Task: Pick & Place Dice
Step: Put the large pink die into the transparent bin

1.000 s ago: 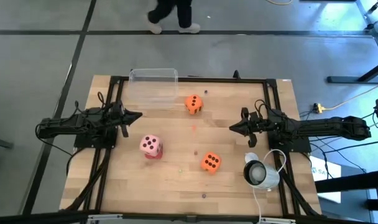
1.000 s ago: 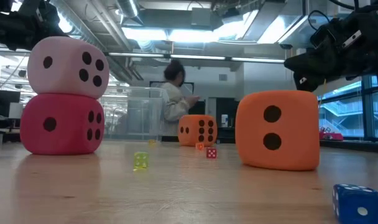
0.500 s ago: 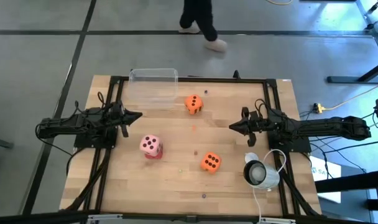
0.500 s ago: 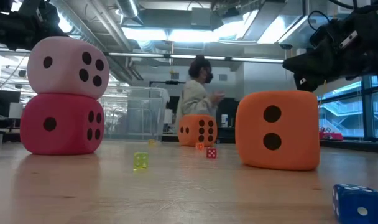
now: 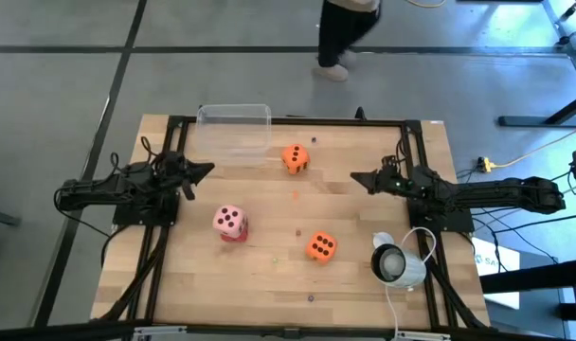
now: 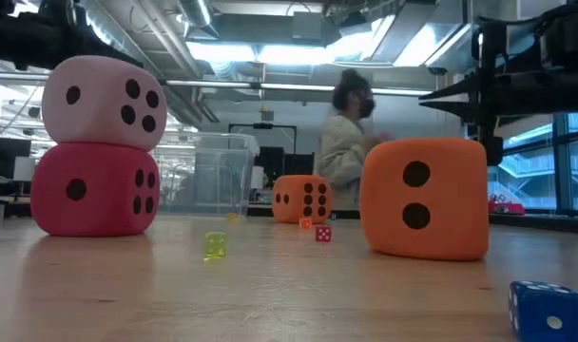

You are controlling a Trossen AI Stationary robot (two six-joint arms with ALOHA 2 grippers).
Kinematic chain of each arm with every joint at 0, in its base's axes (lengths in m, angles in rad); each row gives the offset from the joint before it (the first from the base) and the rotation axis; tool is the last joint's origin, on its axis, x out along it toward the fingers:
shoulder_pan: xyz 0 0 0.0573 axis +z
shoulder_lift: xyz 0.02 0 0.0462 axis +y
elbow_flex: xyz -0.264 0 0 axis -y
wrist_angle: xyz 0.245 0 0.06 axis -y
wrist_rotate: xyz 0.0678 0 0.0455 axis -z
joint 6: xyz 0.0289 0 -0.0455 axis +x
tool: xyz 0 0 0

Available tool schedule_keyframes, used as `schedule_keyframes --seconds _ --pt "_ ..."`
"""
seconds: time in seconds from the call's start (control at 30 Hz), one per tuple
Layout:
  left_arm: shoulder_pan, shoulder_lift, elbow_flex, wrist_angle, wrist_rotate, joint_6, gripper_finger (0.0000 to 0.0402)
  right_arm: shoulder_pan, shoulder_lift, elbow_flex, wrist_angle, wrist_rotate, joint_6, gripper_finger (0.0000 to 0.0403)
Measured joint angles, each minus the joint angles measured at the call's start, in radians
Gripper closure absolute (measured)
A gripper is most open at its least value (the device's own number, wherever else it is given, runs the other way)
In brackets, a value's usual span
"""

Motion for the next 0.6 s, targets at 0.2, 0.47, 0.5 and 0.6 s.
schedule_keyframes --seconds 0.2,0.47,0.5,0.6 --pt "0.000 0.000 0.000 0.015 -0.008 -0.041 0.0400 0.000 0.000 0.000 -0.003 0.035 -0.027 0.0375" --pt "0.000 0.003 0.000 0.034 -0.011 -0.053 0.0400 0.000 0.000 0.000 -0.011 0.018 -0.061 0.0375" --pt "0.000 0.006 0.000 0.034 -0.011 -0.043 0.0400 0.000 0.000 0.000 -0.012 0.019 -0.097 0.0375" --pt "0.000 0.021 0.000 0.066 0.020 -0.019 0.0400 0.000 0.000 0.000 -0.012 0.042 -0.147 0.0375"
